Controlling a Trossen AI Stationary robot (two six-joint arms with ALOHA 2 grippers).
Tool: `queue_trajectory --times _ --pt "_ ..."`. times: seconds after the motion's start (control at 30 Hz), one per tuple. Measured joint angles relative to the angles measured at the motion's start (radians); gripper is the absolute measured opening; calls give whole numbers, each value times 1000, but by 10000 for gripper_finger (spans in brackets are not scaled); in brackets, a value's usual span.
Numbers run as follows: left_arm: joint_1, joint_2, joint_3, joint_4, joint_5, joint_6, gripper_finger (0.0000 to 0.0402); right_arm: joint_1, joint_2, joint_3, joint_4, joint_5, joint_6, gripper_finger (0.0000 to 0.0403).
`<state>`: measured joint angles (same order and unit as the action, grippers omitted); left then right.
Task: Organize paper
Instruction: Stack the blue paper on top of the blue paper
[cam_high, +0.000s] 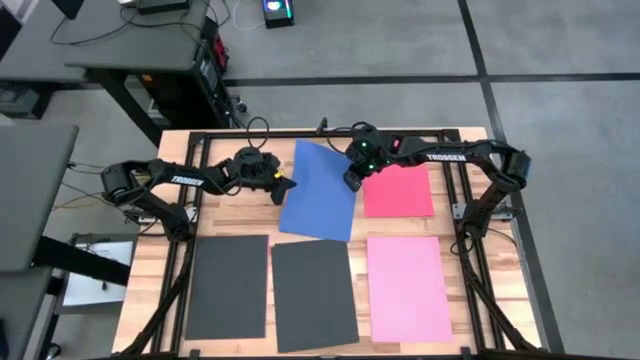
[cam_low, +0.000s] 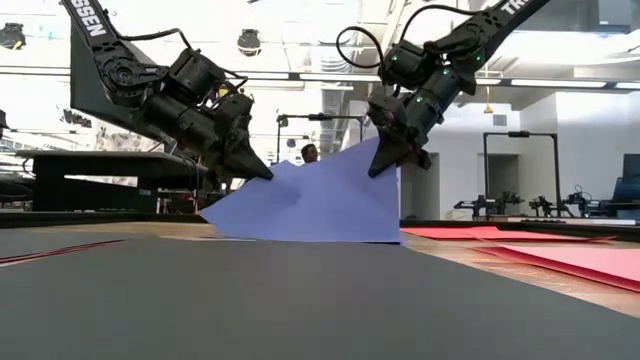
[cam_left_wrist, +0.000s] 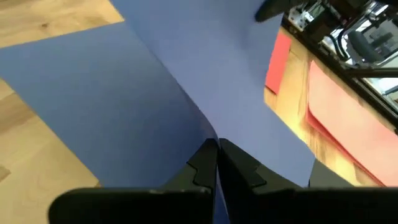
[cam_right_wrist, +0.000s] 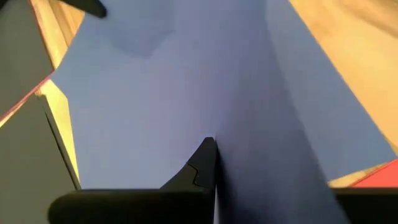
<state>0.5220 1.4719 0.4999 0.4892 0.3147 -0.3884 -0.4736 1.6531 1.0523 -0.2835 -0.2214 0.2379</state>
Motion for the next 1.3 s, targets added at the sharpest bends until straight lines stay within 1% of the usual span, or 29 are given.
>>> queue_trajectory --times 0.17,0.37,0.47,0.57,0.77,0.87,1.0,1.13,1.3 --pt "0 0 0 -15 -25 14 0 0 0 0 9 0 0 0" --pt "1 0 0 -13 -29 22 0 0 0 0 1 0 0 1" --pt "2 0 0 -13 -33 25 0 0 0 0 1 0 -1 10" --pt "2 0 0 -13 -36 25 0 0 0 0 1 0 -10 36" --pt "2 0 0 -13 -49 26 0 2 -2 0 -13 0 -25 108" --pt "2 0 0 -14 -59 30 0 2 -21 0 -60 0 -45 145" --pt "2 0 0 -18 -76 29 0 2 -80 0 -124 1 -63 188" --pt "2 0 0 -20 -93 24 0 2 -144 1 -158 38 -63 212" --pt "2 0 0 -19 -113 6 0 3 -212 1 -195 48 -63 219"
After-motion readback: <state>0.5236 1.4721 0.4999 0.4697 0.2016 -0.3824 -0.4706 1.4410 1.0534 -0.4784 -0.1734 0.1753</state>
